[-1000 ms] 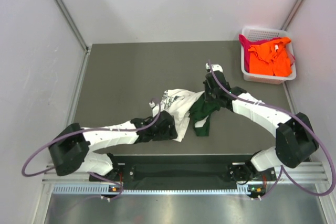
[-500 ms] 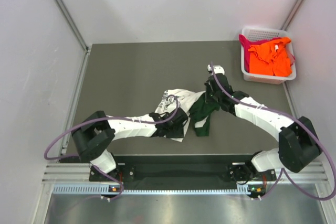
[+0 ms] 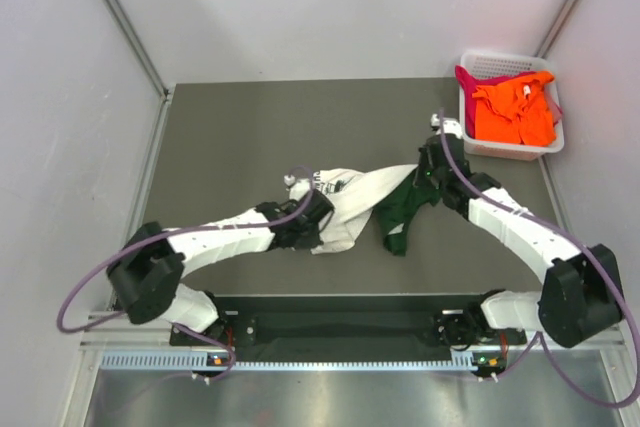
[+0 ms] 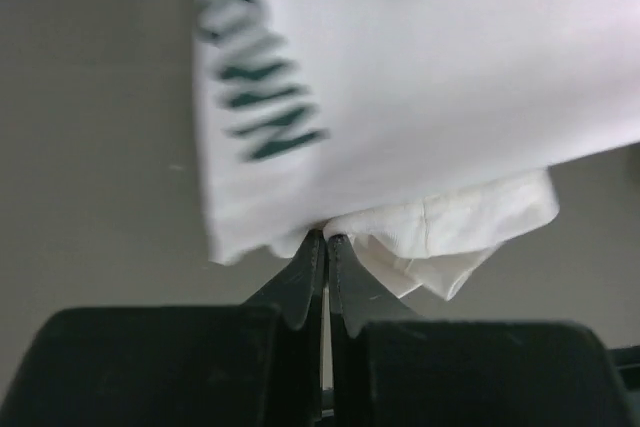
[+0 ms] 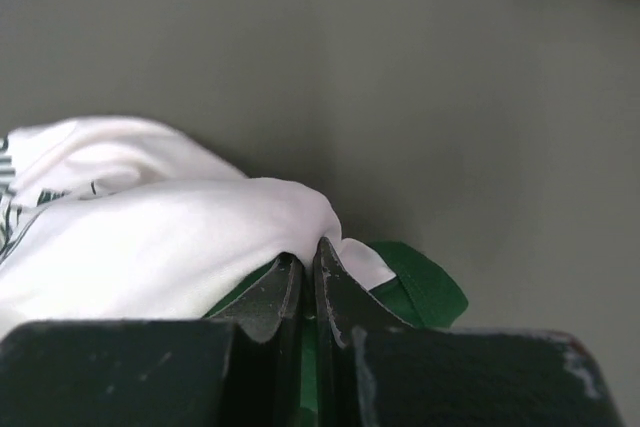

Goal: Fold and stack the t-shirts
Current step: Flatten the tshirt out

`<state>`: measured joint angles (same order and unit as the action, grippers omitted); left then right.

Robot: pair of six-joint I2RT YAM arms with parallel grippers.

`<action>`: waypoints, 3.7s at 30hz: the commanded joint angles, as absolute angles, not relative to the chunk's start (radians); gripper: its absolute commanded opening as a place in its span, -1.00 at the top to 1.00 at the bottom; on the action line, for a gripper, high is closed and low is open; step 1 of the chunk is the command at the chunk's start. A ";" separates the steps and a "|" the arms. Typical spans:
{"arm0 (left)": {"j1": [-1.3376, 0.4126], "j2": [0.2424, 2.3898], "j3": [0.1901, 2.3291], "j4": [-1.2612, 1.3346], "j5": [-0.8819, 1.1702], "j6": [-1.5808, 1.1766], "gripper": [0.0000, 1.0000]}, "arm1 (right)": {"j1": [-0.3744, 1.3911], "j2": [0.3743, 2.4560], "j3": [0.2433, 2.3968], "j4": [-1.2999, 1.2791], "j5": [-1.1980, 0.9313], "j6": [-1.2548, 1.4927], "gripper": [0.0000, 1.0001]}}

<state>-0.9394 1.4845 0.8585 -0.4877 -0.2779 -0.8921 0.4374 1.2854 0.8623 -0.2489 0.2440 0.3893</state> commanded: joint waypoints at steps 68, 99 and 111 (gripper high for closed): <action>-0.049 1.374 1.355 -0.704 -0.201 -0.529 1.00 | 0.784 0.861 0.551 -0.450 -0.086 0.652 0.03; -0.032 1.417 1.388 -0.733 -0.147 -0.503 1.00 | 0.694 1.124 0.918 -0.380 0.066 0.529 1.00; 0.028 1.580 1.974 -0.972 -0.179 -0.474 1.00 | 0.259 1.183 1.512 -0.653 -0.179 0.402 1.00</action>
<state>0.0120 1.6337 1.8450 -0.9096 -0.1471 -0.4953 0.2928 1.2221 1.4036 -0.5575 -0.1055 0.4522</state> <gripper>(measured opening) 0.017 0.009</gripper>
